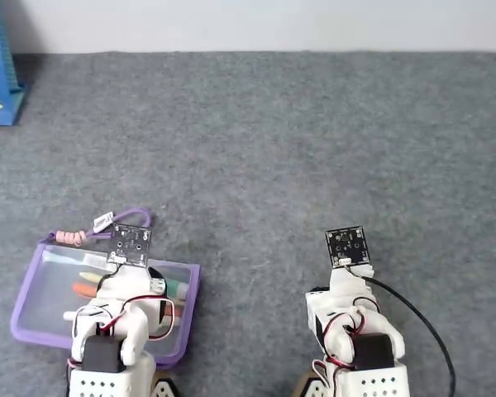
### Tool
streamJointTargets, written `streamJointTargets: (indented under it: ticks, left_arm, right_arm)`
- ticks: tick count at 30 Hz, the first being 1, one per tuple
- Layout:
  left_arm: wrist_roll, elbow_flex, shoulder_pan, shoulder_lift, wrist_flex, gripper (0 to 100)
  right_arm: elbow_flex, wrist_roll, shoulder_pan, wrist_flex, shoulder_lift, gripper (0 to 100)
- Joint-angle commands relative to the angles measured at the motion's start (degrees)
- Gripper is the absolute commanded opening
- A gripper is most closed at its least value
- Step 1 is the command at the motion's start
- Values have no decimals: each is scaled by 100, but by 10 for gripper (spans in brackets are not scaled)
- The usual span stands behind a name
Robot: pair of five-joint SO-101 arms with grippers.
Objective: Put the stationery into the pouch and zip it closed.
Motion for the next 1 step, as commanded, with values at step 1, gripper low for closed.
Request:
streamJointTargets:
  ticks: [1]
  left_arm:
    - [62, -66, 0, -70, 70, 14]
  right_arm:
    - [114, -9, 13, 31, -48, 9]
